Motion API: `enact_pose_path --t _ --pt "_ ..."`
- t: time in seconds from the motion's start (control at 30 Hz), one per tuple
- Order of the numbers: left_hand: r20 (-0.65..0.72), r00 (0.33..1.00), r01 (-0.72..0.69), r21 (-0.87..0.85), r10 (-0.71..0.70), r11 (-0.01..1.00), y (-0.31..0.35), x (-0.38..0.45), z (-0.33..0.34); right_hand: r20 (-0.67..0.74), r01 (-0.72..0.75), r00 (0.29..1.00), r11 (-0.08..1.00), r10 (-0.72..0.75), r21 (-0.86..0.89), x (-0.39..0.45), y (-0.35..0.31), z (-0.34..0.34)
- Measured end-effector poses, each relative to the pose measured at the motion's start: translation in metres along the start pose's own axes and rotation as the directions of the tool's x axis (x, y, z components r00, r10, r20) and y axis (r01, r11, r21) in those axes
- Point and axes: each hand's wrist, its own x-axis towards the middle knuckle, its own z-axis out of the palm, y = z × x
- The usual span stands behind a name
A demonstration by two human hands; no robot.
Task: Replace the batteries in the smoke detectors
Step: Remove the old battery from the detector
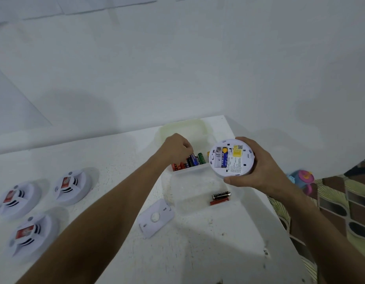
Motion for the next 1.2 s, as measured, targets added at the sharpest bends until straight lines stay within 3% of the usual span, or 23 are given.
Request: enact_pose_path --t 0.07,0.17,0.33,0.43,0.53,0.83,1.2 --pt "0.046 0.999 -0.028 0.073 0.025 0.997 0.001 0.003 0.006 0.004 -0.004 1.000 1.000 0.004 0.012 0.000 0.000 0.001" --pt "0.009 0.998 -0.055 0.130 0.054 0.990 0.001 0.005 0.007 0.013 -0.004 1.000 1.000 0.004 0.017 0.001 -0.002 0.003" --pt "-0.065 0.976 -0.209 -0.025 0.207 0.978 0.012 -0.015 -0.008 0.030 -0.009 1.000 1.000 0.009 -0.008 0.005 -0.001 0.004" --pt "0.016 0.947 -0.318 -0.118 0.322 0.941 0.026 -0.040 -0.018 0.044 0.017 0.999 1.000 -0.015 -0.025 0.008 -0.002 0.006" --pt "0.104 0.916 -0.385 -0.053 0.388 0.922 0.032 -0.056 -0.023 0.052 0.033 0.998 0.999 -0.031 -0.022 0.010 -0.005 0.009" --pt "0.172 0.908 -0.381 -0.042 0.382 0.924 0.037 -0.070 -0.032 0.134 0.035 0.990 0.999 -0.038 0.018 0.007 -0.009 0.019" --pt "0.174 0.922 -0.360 0.052 0.347 0.931 0.041 -0.073 -0.021 0.031 0.033 0.999 0.999 -0.033 -0.022 0.006 -0.007 0.032"
